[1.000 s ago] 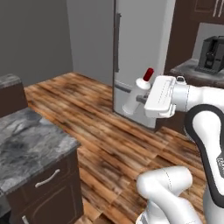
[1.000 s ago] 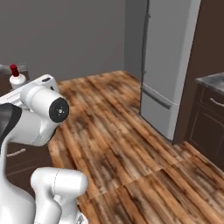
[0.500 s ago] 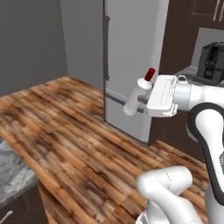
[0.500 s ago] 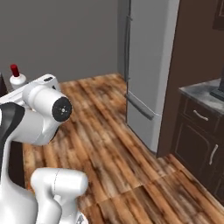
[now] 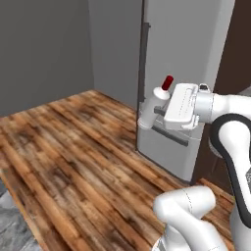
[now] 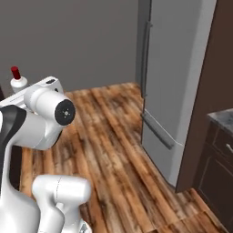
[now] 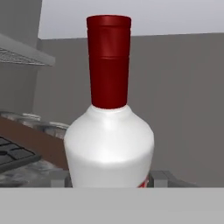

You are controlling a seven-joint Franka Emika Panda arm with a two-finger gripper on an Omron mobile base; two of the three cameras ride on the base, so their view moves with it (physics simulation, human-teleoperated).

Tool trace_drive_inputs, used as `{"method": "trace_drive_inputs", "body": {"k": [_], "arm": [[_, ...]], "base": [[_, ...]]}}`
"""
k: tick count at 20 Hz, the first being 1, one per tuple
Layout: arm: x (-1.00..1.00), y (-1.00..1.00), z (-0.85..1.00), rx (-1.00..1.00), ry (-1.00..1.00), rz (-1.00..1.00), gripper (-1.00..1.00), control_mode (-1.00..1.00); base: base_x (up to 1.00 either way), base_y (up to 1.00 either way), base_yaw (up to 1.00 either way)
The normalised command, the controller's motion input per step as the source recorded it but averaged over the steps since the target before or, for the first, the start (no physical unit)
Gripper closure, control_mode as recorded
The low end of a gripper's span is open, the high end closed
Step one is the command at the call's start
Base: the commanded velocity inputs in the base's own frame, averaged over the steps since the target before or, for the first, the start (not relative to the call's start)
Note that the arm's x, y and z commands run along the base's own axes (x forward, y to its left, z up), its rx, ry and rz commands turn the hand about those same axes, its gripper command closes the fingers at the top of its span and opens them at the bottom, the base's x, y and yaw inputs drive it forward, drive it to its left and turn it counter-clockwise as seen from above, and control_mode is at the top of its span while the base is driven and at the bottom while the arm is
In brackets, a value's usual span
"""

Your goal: Open the cabinet directly in front. Then move the liquor and the cup to the dining counter with the candle on it.

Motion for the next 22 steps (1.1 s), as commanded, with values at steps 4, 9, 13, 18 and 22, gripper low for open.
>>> {"method": "trace_drive_inputs", "body": {"k": [4, 9, 13, 18, 22], "arm": [[0.00, 0.00, 0.00, 0.00, 0.00, 0.00, 1.00, 1.00], [0.00, 0.00, 0.00, 0.00, 0.00, 0.00, 1.00, 1.00], [0.00, 0.00, 0.00, 0.00, 0.00, 0.00, 1.00, 1.00], [0.00, 0.00, 0.00, 0.00, 0.00, 0.00, 1.00, 1.00], [0.00, 0.00, 0.00, 0.00, 0.00, 0.00, 1.00, 1.00]], "base": [[1.00, 0.00, 0.25], [1.00, -0.06, 0.30], [1.00, -0.26, 0.33], [1.00, 0.00, 0.29], [1.00, 0.00, 0.26]]}}
